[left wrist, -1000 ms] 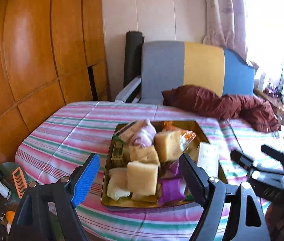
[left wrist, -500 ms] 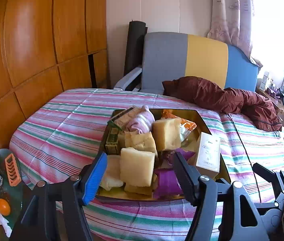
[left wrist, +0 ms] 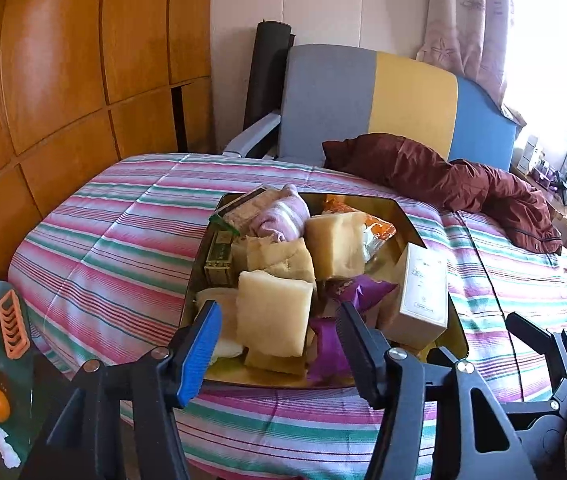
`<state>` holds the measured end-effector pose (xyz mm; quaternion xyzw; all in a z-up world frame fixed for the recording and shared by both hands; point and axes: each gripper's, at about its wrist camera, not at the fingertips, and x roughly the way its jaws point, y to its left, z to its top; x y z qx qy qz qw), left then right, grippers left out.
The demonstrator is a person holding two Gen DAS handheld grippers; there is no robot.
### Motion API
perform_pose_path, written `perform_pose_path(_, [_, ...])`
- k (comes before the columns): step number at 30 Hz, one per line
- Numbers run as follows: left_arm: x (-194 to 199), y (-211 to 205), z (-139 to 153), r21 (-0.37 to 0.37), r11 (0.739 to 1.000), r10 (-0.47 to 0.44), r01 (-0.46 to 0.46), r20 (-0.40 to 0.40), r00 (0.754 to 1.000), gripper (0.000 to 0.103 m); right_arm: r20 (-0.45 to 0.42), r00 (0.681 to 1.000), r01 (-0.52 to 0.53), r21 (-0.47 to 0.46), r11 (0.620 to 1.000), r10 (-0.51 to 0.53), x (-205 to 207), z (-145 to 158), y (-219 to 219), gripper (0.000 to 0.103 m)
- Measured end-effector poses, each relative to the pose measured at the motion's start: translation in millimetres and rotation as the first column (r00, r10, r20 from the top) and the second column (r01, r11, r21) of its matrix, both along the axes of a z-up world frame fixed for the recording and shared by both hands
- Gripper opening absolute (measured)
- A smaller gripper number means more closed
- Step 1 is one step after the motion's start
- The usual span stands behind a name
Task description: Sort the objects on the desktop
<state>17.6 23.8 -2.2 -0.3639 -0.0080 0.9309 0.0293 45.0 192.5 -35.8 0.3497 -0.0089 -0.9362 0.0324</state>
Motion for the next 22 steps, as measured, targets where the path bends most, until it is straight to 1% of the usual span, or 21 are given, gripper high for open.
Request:
perform_pose_path(10, [0.8, -0.2, 0.8, 0.005, 1.000, -0.011, 0.011, 0.003, 1.000, 0.060, -0.014, 1.000, -0.003, 0.010, 1.000, 0.003, 0.8, 0.8, -1.9, 0.103])
perform_pose_path(12, [1.7, 0.5, 1.1, -0.002, 1.000, -0.019, 0.019, -0.003, 1.000, 0.054, -0.019, 1.000, -0.002, 0.012, 1.000, 0.002, 1.6, 1.4, -2.4, 0.103])
perform_pose_path(14, [1.9, 1.1, 1.1, 0.006, 0.999, -0.032, 0.032, -0.003, 0.999, 0.052, -0.023, 1.000, -0.002, 0.015, 1.000, 0.002, 2.3, 1.9, -2.7, 0.103])
perform_pose_path(16, [2.9, 1.4, 2.0, 0.004, 0.999, -0.034, 0.034, -0.013, 0.999, 0.047, -0.024, 1.000, -0.003, 0.019, 1.000, 0.004, 2.6, 2.3, -3.2, 0.103])
perform_pose_path(19, [3.3, 1.4, 3.2, 0.002, 0.999, -0.033, 0.033, -0.021, 0.999, 0.047, -0.028, 1.000, 0.000, 0.021, 1.000, 0.001, 3.3, 2.7, -2.7, 0.103])
perform_pose_path(22, [0.5, 0.1, 1.6, 0.010, 1.000, -0.027, 0.028, -0.004, 1.000, 0.047, -0.039, 0.999, 0.008, 0.017, 1.000, -0.008, 4.3, 4.7, 0.0, 0.103])
